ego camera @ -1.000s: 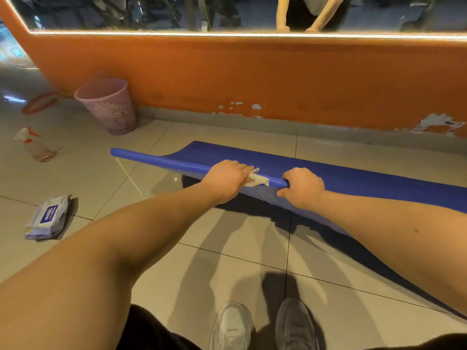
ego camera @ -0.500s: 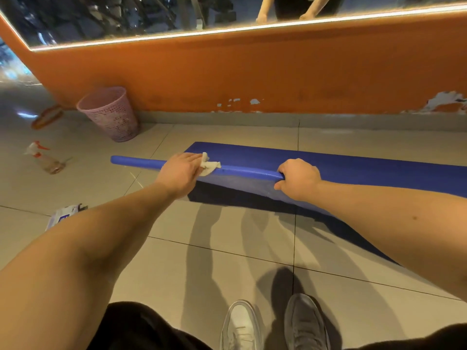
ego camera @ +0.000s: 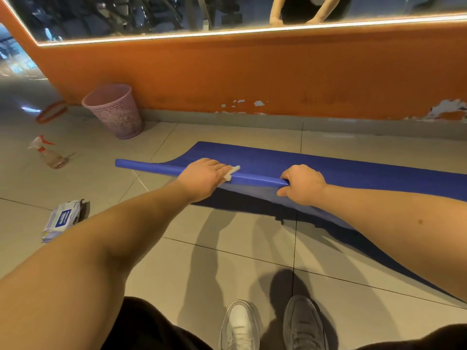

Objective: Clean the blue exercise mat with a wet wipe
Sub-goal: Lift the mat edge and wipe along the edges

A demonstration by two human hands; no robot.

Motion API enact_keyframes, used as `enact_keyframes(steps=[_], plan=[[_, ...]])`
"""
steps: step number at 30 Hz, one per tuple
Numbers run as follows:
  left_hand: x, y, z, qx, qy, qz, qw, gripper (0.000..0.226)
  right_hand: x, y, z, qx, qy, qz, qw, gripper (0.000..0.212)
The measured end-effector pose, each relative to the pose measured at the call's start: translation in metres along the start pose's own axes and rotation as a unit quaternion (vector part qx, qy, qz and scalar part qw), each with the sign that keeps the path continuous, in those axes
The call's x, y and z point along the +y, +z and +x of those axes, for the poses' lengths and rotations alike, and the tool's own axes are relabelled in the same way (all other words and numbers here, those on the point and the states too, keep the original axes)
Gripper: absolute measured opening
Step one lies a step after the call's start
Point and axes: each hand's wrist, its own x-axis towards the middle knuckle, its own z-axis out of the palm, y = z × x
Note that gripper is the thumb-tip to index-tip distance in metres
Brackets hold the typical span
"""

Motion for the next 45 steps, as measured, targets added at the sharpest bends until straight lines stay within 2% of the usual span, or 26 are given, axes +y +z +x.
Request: enact_keyframes(steps=[4, 9, 11, 13, 17, 20, 24, 27, 29, 31, 33, 35, 40, 43, 45], plan=[[-0.031, 0.015, -0.033, -0.053, -0.017, 0.002, 0.998, 0.057, -0.006, 0.010, -0.003, -0.034, -0.021, -0.008, 0.999, 0.016], [0.025, 0.006, -0.006, -0.081, 0.026, -0.023, 0.996, 0.047, -0.014, 0.019, -0.005, -0.067, -0.042, -0.043, 0.996, 0.011], [0.055, 0.003, 0.014, -0.099, 0.038, -0.019, 0.994, 0.053, -0.016, 0.018, -0.003, -0.071, -0.046, -0.057, 0.995, 0.011], [0.066, -0.001, 0.024, -0.113, 0.018, -0.033, 0.993, 0.071, -0.015, 0.012, 0.002, -0.068, -0.043, -0.058, 0.995, 0.012], [0.046, 0.000, 0.017, -0.056, 0.023, -0.138, 0.989, 0.056, -0.009, 0.001, 0.013, -0.068, -0.050, -0.044, 0.996, 0.013], [0.035, 0.001, 0.003, -0.013, 0.031, -0.231, 0.972, 0.048, -0.005, -0.006, 0.019, -0.075, -0.056, -0.031, 0.995, 0.022], [0.019, 0.005, 0.000, -0.008, -0.008, -0.237, 0.971, 0.058, 0.003, -0.010, 0.025, -0.101, -0.063, 0.000, 0.993, 0.031], [0.017, 0.000, -0.002, 0.017, -0.072, -0.254, 0.964, 0.051, 0.004, -0.006, 0.025, -0.113, -0.078, -0.002, 0.991, 0.027], [0.013, -0.005, -0.001, 0.050, -0.139, -0.244, 0.958, 0.044, 0.004, -0.006, 0.023, -0.122, -0.084, 0.002, 0.989, 0.027], [0.008, -0.006, 0.000, 0.060, -0.184, -0.173, 0.966, 0.042, 0.006, -0.007, 0.022, -0.125, -0.089, 0.008, 0.988, 0.028], [0.006, -0.003, -0.002, 0.042, -0.127, -0.029, 0.991, 0.032, 0.006, -0.008, 0.021, -0.124, -0.095, 0.014, 0.988, 0.028], [0.009, -0.007, 0.001, 0.020, -0.071, 0.005, 0.997, 0.030, 0.005, -0.007, 0.020, -0.125, -0.098, 0.015, 0.987, 0.027], [0.059, -0.019, 0.025, 0.018, 0.073, 0.071, 0.995, 0.047, -0.004, 0.001, 0.019, -0.132, -0.100, -0.011, 0.986, 0.023], [0.064, -0.015, 0.031, 0.005, 0.096, 0.121, 0.988, 0.048, 0.002, -0.004, 0.023, -0.117, -0.088, -0.007, 0.989, 0.026], [0.047, -0.012, 0.022, -0.022, 0.064, 0.135, 0.989, 0.046, 0.006, -0.007, 0.025, -0.110, -0.083, -0.002, 0.990, 0.029]])
